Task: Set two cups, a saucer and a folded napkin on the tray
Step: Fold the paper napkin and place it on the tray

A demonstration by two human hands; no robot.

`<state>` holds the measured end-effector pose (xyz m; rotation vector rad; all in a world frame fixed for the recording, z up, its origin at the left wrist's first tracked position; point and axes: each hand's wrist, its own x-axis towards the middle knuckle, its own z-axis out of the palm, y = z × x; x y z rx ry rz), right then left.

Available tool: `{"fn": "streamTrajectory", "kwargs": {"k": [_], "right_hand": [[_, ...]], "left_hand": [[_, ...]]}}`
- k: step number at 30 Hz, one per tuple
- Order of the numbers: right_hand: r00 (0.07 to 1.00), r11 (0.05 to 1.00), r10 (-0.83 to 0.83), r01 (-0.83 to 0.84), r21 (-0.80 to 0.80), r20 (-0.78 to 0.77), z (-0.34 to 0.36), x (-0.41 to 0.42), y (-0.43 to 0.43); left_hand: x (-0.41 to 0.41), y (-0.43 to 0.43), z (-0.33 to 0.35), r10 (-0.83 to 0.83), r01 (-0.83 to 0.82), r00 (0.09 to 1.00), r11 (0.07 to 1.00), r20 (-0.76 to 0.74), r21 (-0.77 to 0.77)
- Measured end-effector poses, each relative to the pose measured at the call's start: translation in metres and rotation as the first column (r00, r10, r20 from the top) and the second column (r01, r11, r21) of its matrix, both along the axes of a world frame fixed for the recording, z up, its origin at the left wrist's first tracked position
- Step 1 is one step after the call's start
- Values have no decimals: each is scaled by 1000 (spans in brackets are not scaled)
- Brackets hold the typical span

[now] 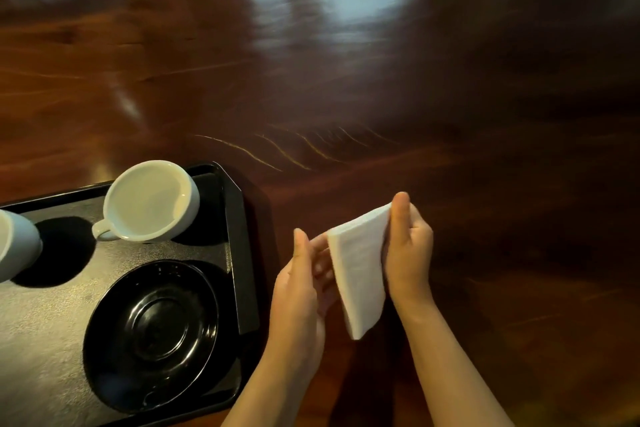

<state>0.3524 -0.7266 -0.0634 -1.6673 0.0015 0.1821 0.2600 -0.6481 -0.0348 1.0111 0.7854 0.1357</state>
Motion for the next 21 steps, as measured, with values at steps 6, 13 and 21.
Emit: {"fn": "streamTrajectory", "kwargs": {"k": [6,13,21], "right_hand": [[960,898,263,-209,388,-93,45,0,11],[843,773,528,-527,354,103,101,-1,17],[717,787,616,-582,206,-326,131,-12,24]], "left_hand": [[-7,1,31,-421,332,886,869,-195,-366],[-14,21,73,-399,352,897,904,-189,-242],[-37,55,105,93,-39,990,907,-110,418]]}}
